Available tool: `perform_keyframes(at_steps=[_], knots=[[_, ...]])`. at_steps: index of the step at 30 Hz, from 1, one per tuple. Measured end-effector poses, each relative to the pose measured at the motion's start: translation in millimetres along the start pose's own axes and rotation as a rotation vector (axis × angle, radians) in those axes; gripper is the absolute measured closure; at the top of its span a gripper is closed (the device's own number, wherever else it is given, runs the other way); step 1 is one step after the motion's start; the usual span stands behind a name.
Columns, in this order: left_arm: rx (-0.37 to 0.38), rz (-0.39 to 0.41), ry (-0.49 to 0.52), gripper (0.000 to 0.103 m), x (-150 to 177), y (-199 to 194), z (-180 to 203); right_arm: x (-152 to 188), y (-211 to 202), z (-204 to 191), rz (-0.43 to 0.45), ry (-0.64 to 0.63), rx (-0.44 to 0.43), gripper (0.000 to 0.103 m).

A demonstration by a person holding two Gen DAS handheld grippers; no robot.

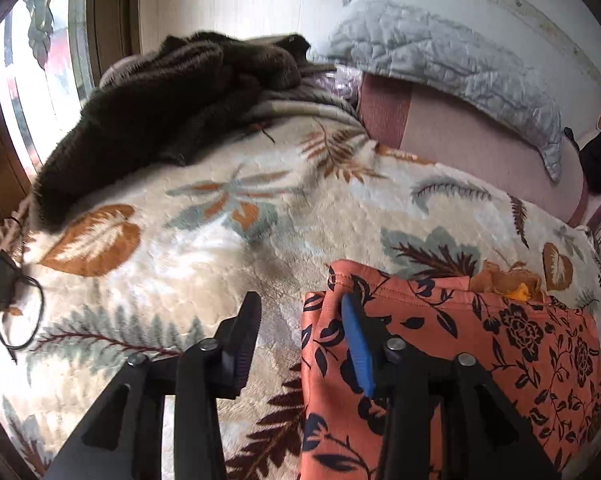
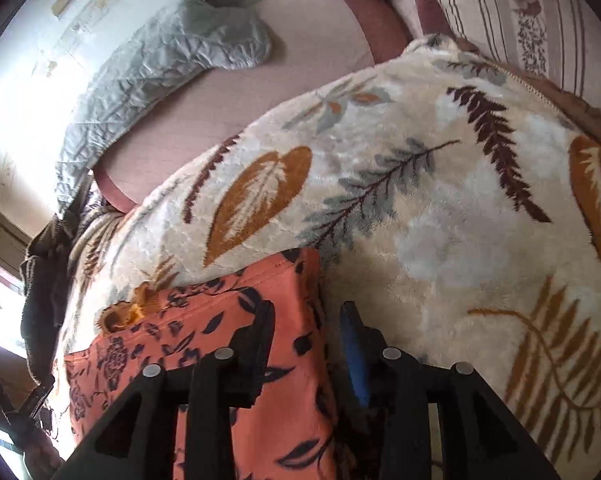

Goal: Fold small clothes

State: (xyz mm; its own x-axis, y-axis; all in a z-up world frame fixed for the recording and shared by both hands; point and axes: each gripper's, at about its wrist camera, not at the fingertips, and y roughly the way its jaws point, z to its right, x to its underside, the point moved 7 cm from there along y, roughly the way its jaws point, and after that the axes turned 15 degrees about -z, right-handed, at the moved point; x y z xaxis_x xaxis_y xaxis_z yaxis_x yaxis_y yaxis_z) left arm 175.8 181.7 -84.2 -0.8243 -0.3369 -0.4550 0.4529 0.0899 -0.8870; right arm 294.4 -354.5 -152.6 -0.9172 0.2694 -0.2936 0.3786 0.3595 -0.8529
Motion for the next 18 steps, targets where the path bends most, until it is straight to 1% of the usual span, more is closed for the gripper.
perform_keyframes(at_steps=[1, 2, 3, 5, 6, 7, 8, 9, 10, 11, 12, 13, 14, 15, 16, 17, 18], knots=[[0.011, 0.02, 0.013, 0.054, 6, -14, 4, 10, -15, -10, 0.012, -0.015, -0.049, 0.037], [0.026, 0.022, 0.038, 0.053, 14, -26, 10, 22, -28, -21, 0.021, -0.026, -0.115, 0.024], [0.044, 0.018, 0.061, 0.052, 23, -35, 17, 36, -38, -32, 0.021, -0.032, -0.19, 0.022], [0.075, 0.013, 0.104, 0.05, 49, -47, 32, 72, -43, -56, -0.035, -0.06, -0.359, 0.021], [0.09, 0.005, 0.127, 0.047, 62, -49, 40, 88, -39, -63, -0.07, -0.066, -0.423, 0.021], [0.102, -0.009, 0.14, 0.045, 74, -48, 47, 104, -30, -65, -0.111, -0.05, -0.468, 0.021], [0.107, -0.027, 0.155, 0.04, 86, -42, 54, 117, -17, -61, -0.148, -0.023, -0.483, 0.021], [0.092, -0.048, 0.169, 0.038, 97, -32, 58, 126, -4, -48, -0.163, 0.019, -0.447, 0.021], [0.06, -0.077, 0.182, 0.038, 107, -19, 59, 130, 7, -27, -0.155, 0.078, -0.377, 0.022], [0.014, -0.13, 0.191, 0.038, 115, -2, 57, 133, 12, -5, -0.134, 0.143, -0.328, 0.023], [-0.025, -0.18, 0.187, 0.039, 122, 13, 52, 134, 11, 9, -0.111, 0.194, -0.368, 0.034], [-0.014, -0.175, 0.183, 0.039, 124, 15, 50, 136, 4, 17, -0.103, 0.247, -0.405, 0.034], [-0.009, -0.152, 0.182, 0.039, 123, 10, 49, 139, -7, 19, -0.08, 0.266, -0.405, 0.033], [-0.016, -0.147, 0.177, 0.039, 122, 4, 48, 142, -19, 16, -0.053, 0.241, -0.392, 0.031], [-0.02, -0.141, 0.165, 0.039, 120, -3, 47, 145, -29, 8, -0.04, 0.203, -0.397, 0.028], [-0.014, -0.122, 0.149, 0.039, 118, -11, 46, 150, -37, 0, -0.036, 0.173, -0.427, 0.026], [-0.002, -0.097, 0.142, 0.039, 117, -19, 44, 154, -40, -7, -0.043, 0.149, -0.463, 0.021]])
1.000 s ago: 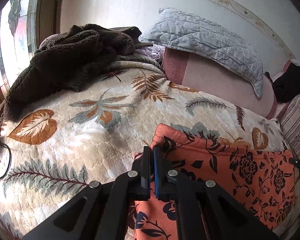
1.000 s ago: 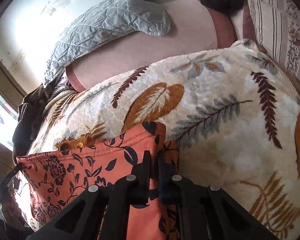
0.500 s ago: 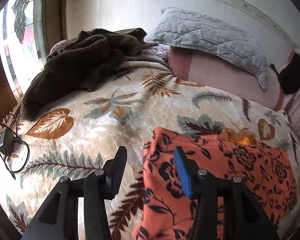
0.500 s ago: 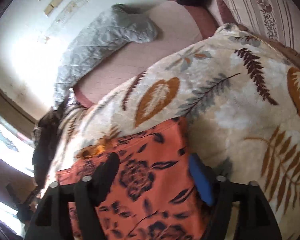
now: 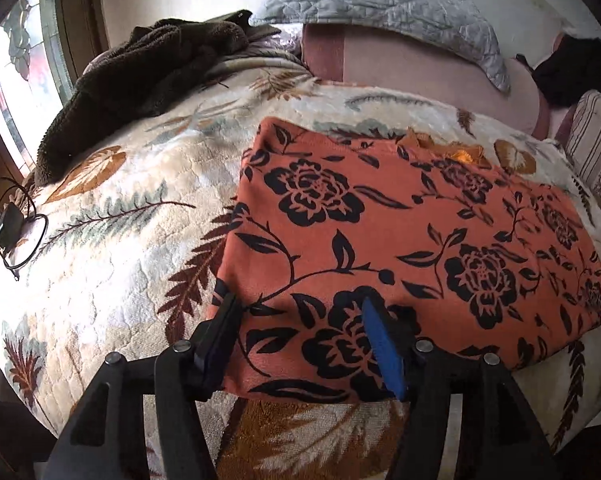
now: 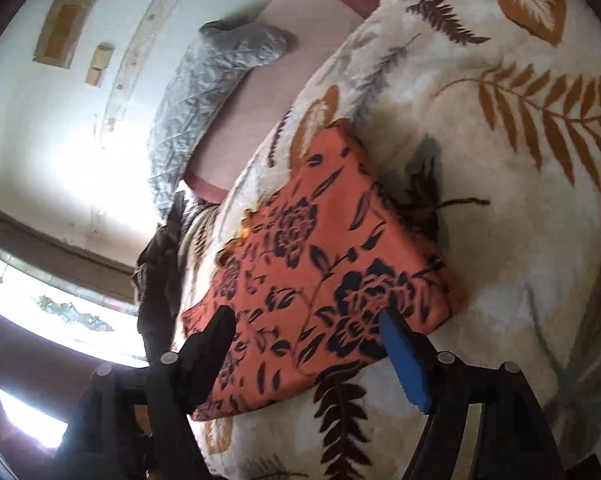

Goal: Fold small clothes

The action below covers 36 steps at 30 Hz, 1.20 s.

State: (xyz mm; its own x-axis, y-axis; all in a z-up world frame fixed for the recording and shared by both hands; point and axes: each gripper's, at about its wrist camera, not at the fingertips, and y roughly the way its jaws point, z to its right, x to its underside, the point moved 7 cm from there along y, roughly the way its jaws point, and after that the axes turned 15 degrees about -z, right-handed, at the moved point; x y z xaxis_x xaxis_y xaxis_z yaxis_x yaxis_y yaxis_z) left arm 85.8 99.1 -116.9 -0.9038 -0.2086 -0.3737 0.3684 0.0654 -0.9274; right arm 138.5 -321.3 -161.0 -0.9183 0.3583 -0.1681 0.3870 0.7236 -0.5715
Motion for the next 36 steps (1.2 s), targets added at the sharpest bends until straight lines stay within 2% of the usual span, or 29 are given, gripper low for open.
perform_keyframes(at_steps=[1, 2, 3, 4, 5, 6, 7, 10, 15, 17, 18, 20, 21, 23, 25, 26, 30, 33, 36], knots=[[-0.004, 0.019, 0.001, 0.038, 2, -5, -1, 6, 5, -4, -0.028, -0.022, -0.023, 0.017], [-0.024, 0.019, 0.012, 0.038, 4, -4, -2, 8, 13, -3, -0.058, -0.039, -0.028, 0.017], [-0.049, -0.006, 0.026, 0.037, 7, 4, -4, 8, 19, 5, -0.073, -0.037, 0.002, 0.017], [-0.072, -0.054, 0.029, 0.037, 12, 16, -8, 5, 24, 24, -0.074, 0.008, 0.054, 0.017], [-0.093, -0.094, 0.028, 0.037, 15, 26, -12, 2, 26, 44, -0.068, 0.1, 0.062, 0.017], [-0.104, -0.079, 0.02, 0.035, 14, 24, -16, 1, 21, 53, -0.044, 0.172, -0.018, 0.019], [-0.095, -0.057, 0.0, 0.035, 14, 17, -20, 0, 13, 51, -0.027, 0.195, -0.049, 0.018], [-0.063, -0.008, -0.043, 0.035, 10, 2, -26, -11, -2, 20, -0.009, 0.074, -0.038, 0.017], [-0.076, -0.075, -0.025, 0.035, 15, 24, -24, -63, 34, -18, -0.129, 0.013, -0.131, 0.017], [-0.056, -0.067, -0.047, 0.035, 16, 26, -27, -92, 59, -10, -0.197, 0.05, -0.153, 0.017], [-0.048, -0.068, -0.057, 0.034, 18, 27, -28, -109, 72, 2, -0.199, 0.089, -0.115, 0.017], [-0.043, -0.068, -0.061, 0.034, 17, 26, -28, -140, 87, 31, -0.179, 0.163, -0.049, 0.017], [-0.048, -0.069, -0.057, 0.034, 16, 24, -28, -150, 81, 39, -0.131, 0.209, -0.078, 0.017], [-0.057, -0.062, -0.059, 0.034, 16, 19, -29, -160, 63, 39, -0.035, 0.228, -0.068, 0.017], [-0.052, -0.053, -0.07, 0.034, 17, 11, -31, -147, 41, 27, 0.017, 0.175, -0.025, 0.017], [-0.05, -0.05, -0.08, 0.034, 17, 7, -32, -134, 30, 19, 0.014, 0.134, -0.006, 0.017], [-0.041, -0.028, -0.094, 0.034, 18, -14, -25, -53, 0, -9, -0.011, -0.013, -0.004, 0.016], [-0.023, -0.01, -0.083, 0.034, 20, -31, -13, 13, 1, -6, -0.066, -0.023, -0.022, 0.013], [-0.007, -0.006, -0.068, 0.033, 24, -44, -1, 50, 17, 16, -0.129, 0.046, -0.03, 0.013]])
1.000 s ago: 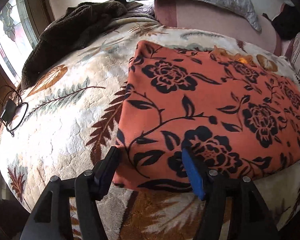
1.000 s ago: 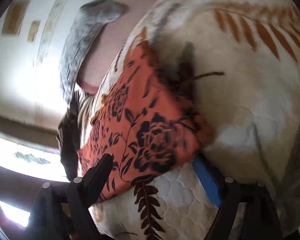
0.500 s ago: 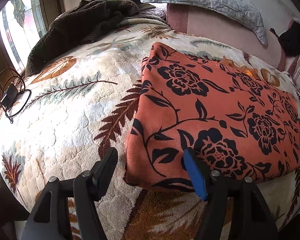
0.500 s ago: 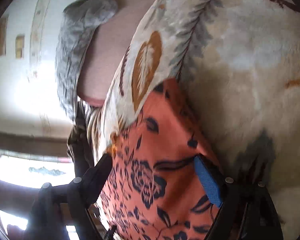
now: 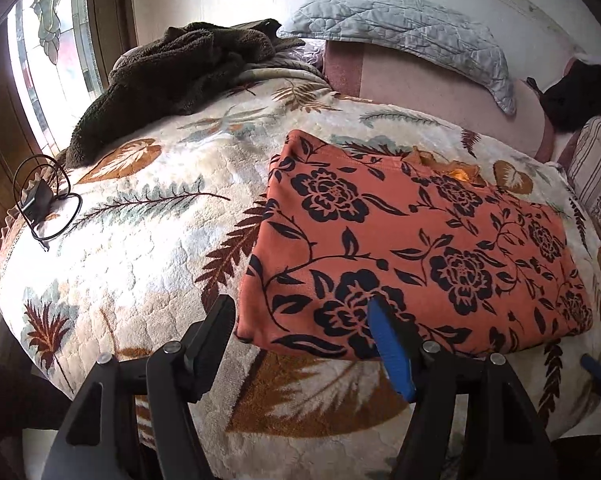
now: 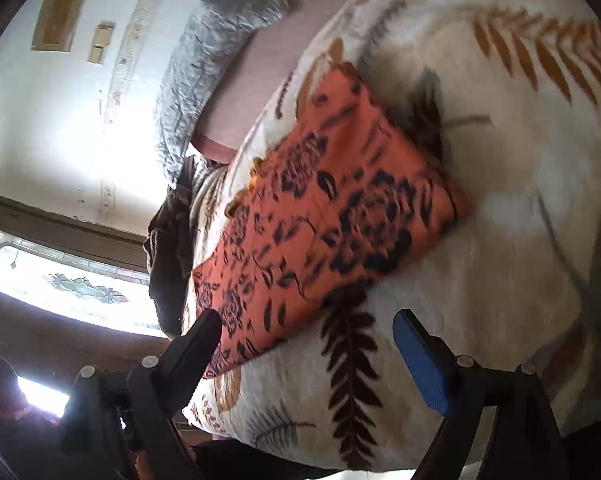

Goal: Fold small clothes

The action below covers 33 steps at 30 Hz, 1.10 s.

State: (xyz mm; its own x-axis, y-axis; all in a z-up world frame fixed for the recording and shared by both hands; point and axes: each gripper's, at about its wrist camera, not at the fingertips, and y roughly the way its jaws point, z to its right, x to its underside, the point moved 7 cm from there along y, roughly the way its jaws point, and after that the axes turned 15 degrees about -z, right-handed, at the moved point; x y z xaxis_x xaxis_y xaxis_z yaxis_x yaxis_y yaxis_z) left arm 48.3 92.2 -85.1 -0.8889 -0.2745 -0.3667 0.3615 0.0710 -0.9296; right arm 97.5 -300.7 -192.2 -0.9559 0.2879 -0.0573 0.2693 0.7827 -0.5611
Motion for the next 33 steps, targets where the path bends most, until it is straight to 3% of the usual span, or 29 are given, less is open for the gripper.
perform_keyframes(at_steps=[3, 12, 18, 22, 24, 25, 26, 28, 33], knots=[[0.001, 0.003, 0.013, 0.033, 4, -11, 10, 2, 10, 18, 0.014, 0.081, -0.024, 0.013], [0.007, -0.002, 0.016, 0.032, 5, -15, 24, -38, 12, 23, 0.078, 0.168, -0.063, 0.013], [0.018, -0.019, 0.031, 0.032, -5, -1, 41, -53, 13, 22, 0.107, 0.164, -0.048, 0.013], [0.043, -0.021, 0.07, 0.032, -15, 14, 72, -57, 13, 19, 0.127, 0.131, -0.009, 0.015], [0.067, -0.014, 0.097, 0.032, -20, 20, 93, -59, 17, 15, 0.118, 0.102, 0.04, 0.025], [0.075, -0.004, 0.106, 0.032, -22, 22, 103, -61, 21, 13, 0.105, 0.082, 0.08, 0.054], [0.081, 0.006, 0.118, 0.032, -24, 24, 113, -62, 28, 11, 0.073, 0.058, 0.115, 0.094], [0.064, 0.015, 0.143, 0.032, -28, 30, 130, -64, 35, 3, 0.048, -0.006, 0.216, 0.094], [0.059, 0.031, 0.162, 0.032, -31, 39, 149, -53, 13, -48, 0.169, -0.234, 0.394, 0.093]])
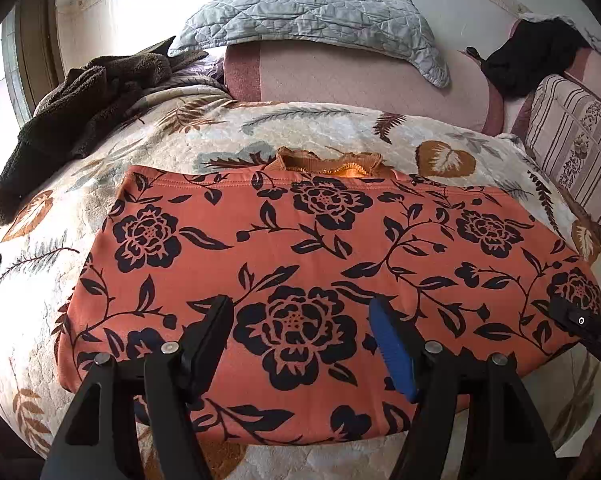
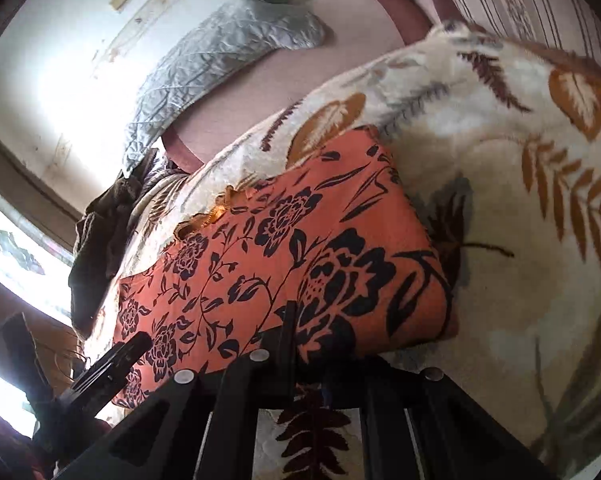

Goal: Fold small clothes

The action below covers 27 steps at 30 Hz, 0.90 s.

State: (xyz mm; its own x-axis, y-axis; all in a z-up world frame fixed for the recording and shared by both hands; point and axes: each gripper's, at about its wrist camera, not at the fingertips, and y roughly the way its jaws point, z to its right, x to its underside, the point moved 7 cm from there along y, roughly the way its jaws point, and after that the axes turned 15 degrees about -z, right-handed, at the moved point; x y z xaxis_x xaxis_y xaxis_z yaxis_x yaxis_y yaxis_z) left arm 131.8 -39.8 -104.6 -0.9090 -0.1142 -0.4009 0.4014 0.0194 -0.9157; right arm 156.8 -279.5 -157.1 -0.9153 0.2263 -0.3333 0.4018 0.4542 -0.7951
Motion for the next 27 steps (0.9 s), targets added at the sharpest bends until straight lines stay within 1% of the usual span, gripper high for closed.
perform_keyframes(at_steps=[1, 2, 3, 4, 5, 6, 7, 8, 9, 10, 12, 14, 17, 18, 20, 21, 22, 23, 24, 26, 27], knots=[[-0.017, -0.015, 0.015, 0.032, 1, 8, 3, 1, 6, 4, -0.015, 0.002, 0.021, 0.085], [-0.033, -0.057, 0.036, 0.032, 3, 20, 7, 2, 21, 13, -0.072, 0.014, 0.037, 0.076], [-0.05, -0.113, 0.051, 0.032, 6, 36, 9, 7, 38, 25, -0.161, 0.056, 0.019, 0.076], [-0.074, -0.144, 0.069, 0.032, 10, 47, 11, 13, 46, 38, -0.222, 0.129, -0.05, 0.074], [-0.092, -0.109, 0.089, 0.029, 9, 45, 13, 13, 41, 46, -0.209, 0.178, -0.141, 0.069], [-0.1, -0.091, 0.101, 0.028, 9, 42, 14, 13, 33, 54, -0.207, 0.209, -0.171, 0.065], [-0.092, -0.095, 0.103, 0.028, 9, 42, 13, 11, 21, 61, -0.19, 0.227, -0.192, 0.051], [-0.078, -0.097, 0.094, 0.028, 9, 43, 12, 6, 8, 67, -0.156, 0.234, -0.22, 0.035], [-0.067, -0.1, 0.086, 0.028, 9, 42, 11, -1, -3, 72, -0.125, 0.237, -0.241, 0.032], [-0.062, -0.102, 0.084, 0.028, 9, 42, 10, -10, -10, 77, -0.109, 0.234, -0.247, 0.032], [-0.065, -0.106, 0.085, 0.027, 8, 43, 10, -38, -14, 78, -0.098, 0.185, -0.249, 0.029], [-0.067, -0.111, 0.082, 0.027, 8, 43, 10, -67, 1, 76, -0.131, 0.127, -0.24, 0.029], [-0.059, -0.12, 0.077, 0.026, 8, 44, 11, -109, 38, 73, -0.22, 0.064, -0.24, 0.029], [-0.057, -0.124, 0.077, 0.026, 8, 45, 11, -119, 51, 71, -0.262, 0.05, -0.232, 0.029], [-0.052, -0.128, 0.077, 0.025, 8, 45, 11, -134, 80, 69, -0.322, 0.049, -0.187, 0.029], [-0.05, -0.13, 0.077, 0.025, 8, 45, 11, -140, 90, 66, -0.34, 0.027, -0.174, 0.031], [-0.049, -0.132, 0.075, 0.025, 8, 46, 11, -146, 92, 59, -0.326, 0.003, -0.156, 0.047], [-0.044, -0.132, 0.074, 0.024, 8, 46, 11, -150, 95, 53, -0.34, -0.015, -0.128, 0.087], [-0.04, -0.136, 0.074, 0.023, 7, 46, 11, -150, 94, 50, -0.349, -0.022, -0.104, 0.087], [-0.031, -0.136, 0.074, 0.023, 7, 46, 10, -155, 81, 38, -0.284, -0.084, -0.033, 0.087], [-0.028, -0.133, 0.073, 0.022, 7, 47, 10, -155, 80, 37, -0.263, -0.092, -0.012, 0.087]])
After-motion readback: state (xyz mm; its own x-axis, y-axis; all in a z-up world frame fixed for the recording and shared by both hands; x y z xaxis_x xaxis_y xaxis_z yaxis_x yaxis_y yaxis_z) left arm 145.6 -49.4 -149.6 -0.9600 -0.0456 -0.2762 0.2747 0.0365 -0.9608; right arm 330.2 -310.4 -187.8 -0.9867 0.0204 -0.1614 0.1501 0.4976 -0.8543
